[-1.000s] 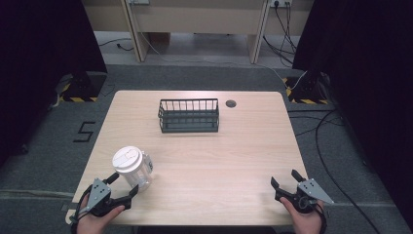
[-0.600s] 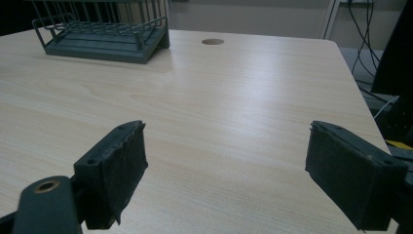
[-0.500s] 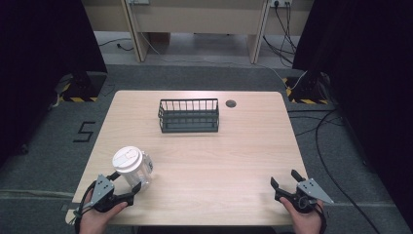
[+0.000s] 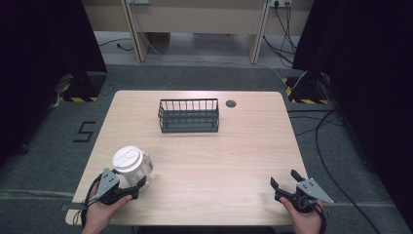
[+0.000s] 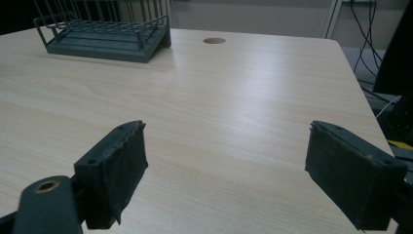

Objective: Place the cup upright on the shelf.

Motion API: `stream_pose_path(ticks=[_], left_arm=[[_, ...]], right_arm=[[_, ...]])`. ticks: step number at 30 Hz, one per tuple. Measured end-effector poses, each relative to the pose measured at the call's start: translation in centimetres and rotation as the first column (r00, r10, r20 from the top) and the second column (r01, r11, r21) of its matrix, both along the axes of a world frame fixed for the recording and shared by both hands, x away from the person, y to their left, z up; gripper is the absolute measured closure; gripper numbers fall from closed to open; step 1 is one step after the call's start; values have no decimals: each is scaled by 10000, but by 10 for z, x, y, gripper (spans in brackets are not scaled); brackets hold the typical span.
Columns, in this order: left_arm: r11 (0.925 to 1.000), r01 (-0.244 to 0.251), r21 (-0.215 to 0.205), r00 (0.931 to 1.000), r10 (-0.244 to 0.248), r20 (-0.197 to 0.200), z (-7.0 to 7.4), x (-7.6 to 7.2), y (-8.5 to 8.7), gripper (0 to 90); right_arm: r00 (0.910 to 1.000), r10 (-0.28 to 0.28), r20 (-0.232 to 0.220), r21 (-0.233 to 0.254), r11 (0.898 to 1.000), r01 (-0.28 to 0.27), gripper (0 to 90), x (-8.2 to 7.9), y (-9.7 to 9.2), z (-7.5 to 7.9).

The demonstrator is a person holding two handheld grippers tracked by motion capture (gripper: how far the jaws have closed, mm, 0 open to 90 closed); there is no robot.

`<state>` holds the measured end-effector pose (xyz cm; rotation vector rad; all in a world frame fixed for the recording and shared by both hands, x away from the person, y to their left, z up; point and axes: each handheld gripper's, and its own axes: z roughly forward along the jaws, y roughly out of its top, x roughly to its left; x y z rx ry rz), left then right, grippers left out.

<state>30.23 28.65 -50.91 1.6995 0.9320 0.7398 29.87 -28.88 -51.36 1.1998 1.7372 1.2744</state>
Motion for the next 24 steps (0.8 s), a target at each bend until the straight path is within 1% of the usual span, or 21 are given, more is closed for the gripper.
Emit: stream_pose_path(ticks=[5,9,13,16,19,20,24], left_arm=[[10000,43,-72,10000,-43,48,-1,0,1,156],[9994,92,-324,9999,-90,48,-2,0,2,165],[9994,140,-306,9999,-139,47,-2,0,3,169],[9997,188,-152,9998,-187,120,-1,0,1,171],[9995,202,-243,9997,-200,103,0,0,1,172],[9991,187,-383,9998,-185,62,1,0,1,172],[9987,94,-492,10000,-92,35,4,0,3,172]], right_arm=[[10000,21,-40,23,10000,-21,158,0,0,0],[10000,40,-40,8,10000,-40,159,0,0,0],[10000,54,-77,76,10000,-53,159,0,1,0],[10000,53,-46,11,10000,-53,159,0,0,0],[10000,63,-41,15,10000,-63,160,0,0,0],[10000,59,-66,34,10000,-58,160,0,1,0],[9999,62,-89,59,10000,-61,160,0,1,0]])
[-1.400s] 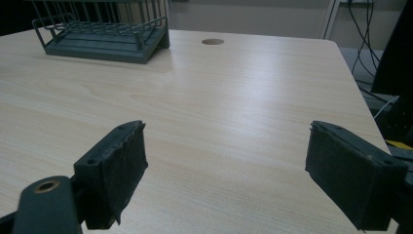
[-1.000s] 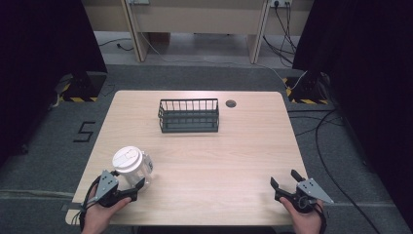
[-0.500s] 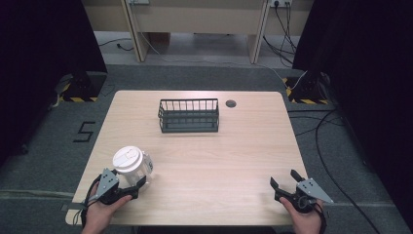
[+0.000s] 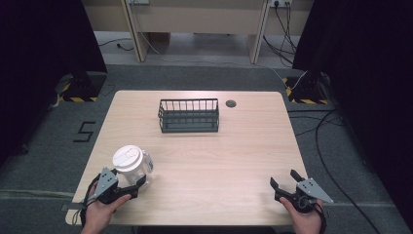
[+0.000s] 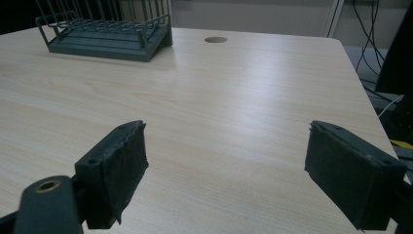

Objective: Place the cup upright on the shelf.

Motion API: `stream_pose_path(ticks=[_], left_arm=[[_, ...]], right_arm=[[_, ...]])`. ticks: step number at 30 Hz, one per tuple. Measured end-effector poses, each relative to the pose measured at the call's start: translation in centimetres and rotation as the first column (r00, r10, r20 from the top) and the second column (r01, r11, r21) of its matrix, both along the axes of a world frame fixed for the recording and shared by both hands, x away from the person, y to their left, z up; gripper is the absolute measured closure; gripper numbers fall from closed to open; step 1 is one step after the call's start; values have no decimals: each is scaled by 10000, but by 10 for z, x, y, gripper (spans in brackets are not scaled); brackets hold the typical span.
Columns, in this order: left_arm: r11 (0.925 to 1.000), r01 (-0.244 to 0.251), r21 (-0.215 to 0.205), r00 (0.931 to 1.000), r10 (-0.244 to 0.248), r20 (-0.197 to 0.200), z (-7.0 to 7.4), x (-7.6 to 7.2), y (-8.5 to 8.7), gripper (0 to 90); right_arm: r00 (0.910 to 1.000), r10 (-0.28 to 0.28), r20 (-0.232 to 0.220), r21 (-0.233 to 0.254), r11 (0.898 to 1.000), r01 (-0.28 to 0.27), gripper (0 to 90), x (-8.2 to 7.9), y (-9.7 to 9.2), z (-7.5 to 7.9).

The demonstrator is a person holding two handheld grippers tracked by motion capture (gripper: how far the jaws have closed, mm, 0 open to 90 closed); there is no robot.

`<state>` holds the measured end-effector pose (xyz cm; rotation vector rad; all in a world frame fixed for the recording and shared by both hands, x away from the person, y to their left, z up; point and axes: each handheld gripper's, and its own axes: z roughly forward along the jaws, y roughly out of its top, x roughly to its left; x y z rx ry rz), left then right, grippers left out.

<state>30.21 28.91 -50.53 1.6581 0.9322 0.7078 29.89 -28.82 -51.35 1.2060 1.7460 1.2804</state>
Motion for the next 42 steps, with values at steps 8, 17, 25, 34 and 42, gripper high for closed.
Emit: stream_pose_path(ticks=[8,17,25,34,42], left_arm=[[9999,-108,28,9999,108,58,5,-1,2,172],[9999,-162,2,9997,162,206,15,5,1,173],[9998,-198,5,9993,198,301,24,12,-1,173],[9999,-126,-12,9990,126,427,31,20,-6,173],[10000,-48,-7,9988,48,496,37,29,-12,173]], right_arm=[[10000,9,54,-96,10000,-8,160,0,-1,0],[10000,-1,-4,-3,10000,1,161,0,0,0],[10000,4,-29,38,10000,-4,162,0,0,0],[10000,27,-26,28,10000,-27,162,1,-1,0],[10000,36,-29,21,10000,-36,163,1,-1,0]])
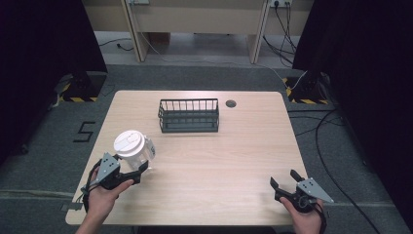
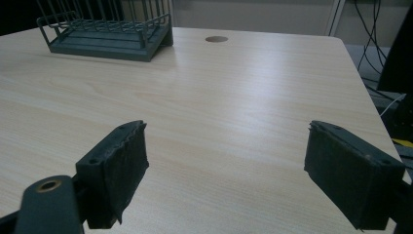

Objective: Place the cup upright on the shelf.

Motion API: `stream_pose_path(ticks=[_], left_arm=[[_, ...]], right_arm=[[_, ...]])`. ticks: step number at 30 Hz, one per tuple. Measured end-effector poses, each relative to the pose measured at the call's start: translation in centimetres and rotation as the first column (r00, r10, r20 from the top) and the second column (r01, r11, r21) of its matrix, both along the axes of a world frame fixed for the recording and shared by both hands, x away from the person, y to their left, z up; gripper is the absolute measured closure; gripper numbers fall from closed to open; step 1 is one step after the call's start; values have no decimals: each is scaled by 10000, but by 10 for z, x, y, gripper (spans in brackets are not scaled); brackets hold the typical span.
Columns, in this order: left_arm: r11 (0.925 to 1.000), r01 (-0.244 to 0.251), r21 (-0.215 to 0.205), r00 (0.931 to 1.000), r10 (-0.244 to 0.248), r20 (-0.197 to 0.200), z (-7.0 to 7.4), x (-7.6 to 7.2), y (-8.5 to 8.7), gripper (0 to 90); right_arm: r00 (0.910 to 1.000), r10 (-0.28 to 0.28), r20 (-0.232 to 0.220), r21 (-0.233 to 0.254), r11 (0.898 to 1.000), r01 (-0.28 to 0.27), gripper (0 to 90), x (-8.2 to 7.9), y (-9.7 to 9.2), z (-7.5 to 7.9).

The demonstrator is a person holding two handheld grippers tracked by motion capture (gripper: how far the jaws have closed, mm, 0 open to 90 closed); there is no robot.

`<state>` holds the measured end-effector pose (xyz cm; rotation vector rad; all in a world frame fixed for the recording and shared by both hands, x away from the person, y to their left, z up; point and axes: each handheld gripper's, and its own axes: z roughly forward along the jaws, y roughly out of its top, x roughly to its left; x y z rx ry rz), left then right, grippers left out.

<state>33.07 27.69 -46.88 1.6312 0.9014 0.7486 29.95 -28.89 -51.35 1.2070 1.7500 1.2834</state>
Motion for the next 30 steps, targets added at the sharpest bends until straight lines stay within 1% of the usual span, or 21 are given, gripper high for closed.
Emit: stream_pose_path(ticks=[2,3,6,9,12,15,16,18,30], left_arm=[[10000,23,11,10000,-23,17,1,1,-1,173],[10000,10,58,9999,-11,120,3,4,-2,173],[10000,75,27,9999,-75,101,5,6,-4,173],[10000,56,82,9998,-58,184,7,10,-7,173],[9999,144,45,9998,-144,150,8,14,-10,173],[9998,156,113,9996,-159,226,11,17,-13,173],[9997,226,59,9996,-227,185,11,18,-15,173],[9995,289,98,9994,-291,187,12,21,-18,173],[9989,447,141,9987,-450,243,17,31,-28,173]], right_arm=[[10000,2,-1,4,10000,-2,164,0,0,0],[10000,14,0,-1,10000,-14,164,0,0,0],[10000,23,-11,2,10000,-23,164,0,0,0],[10000,38,-13,0,10000,-38,164,0,0,0],[10000,38,-15,2,10000,-38,164,0,0,0],[10000,39,-14,10,10000,-39,165,0,0,0],[10000,42,-11,15,10000,-42,165,0,0,0],[10000,47,-22,5,10000,-47,165,0,0,0],[10000,54,-39,8,10000,-54,166,0,0,0]])
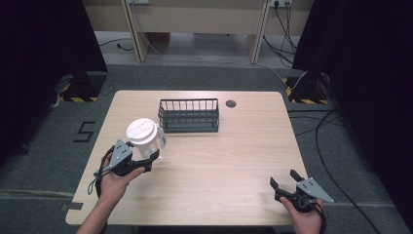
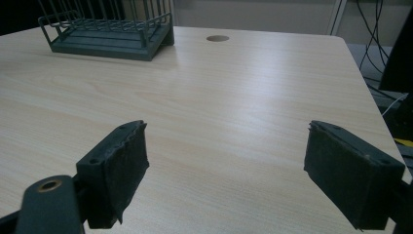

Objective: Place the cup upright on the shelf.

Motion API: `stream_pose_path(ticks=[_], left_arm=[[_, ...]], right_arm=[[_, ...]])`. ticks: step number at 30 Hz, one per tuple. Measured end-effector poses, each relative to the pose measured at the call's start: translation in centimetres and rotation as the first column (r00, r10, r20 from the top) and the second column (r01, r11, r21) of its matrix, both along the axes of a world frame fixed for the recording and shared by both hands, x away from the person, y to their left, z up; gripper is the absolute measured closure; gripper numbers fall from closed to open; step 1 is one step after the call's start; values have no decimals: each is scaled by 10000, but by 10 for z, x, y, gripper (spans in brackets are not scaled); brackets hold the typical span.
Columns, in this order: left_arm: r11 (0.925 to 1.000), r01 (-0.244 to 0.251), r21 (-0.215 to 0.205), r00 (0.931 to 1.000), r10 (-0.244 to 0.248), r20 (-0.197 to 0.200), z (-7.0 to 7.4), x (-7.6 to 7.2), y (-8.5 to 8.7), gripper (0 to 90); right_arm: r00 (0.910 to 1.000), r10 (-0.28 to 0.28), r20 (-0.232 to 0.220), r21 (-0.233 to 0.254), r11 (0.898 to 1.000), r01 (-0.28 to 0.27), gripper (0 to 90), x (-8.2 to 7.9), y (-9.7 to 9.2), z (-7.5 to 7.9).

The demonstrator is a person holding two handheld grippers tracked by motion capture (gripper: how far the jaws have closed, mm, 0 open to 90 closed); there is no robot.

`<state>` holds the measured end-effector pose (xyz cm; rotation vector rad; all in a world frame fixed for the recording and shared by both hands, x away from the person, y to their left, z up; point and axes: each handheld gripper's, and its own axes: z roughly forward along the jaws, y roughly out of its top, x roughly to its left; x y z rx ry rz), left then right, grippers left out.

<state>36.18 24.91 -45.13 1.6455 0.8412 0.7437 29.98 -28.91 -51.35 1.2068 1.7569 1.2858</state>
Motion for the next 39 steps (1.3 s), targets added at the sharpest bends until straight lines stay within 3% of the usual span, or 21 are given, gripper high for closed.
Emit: stream_pose_path(ticks=[39], left_arm=[[9998,205,-48,9997,-205,101,14,33,-21,173]], right_arm=[[10000,31,-91,99,9999,-30,176,0,0,0]])
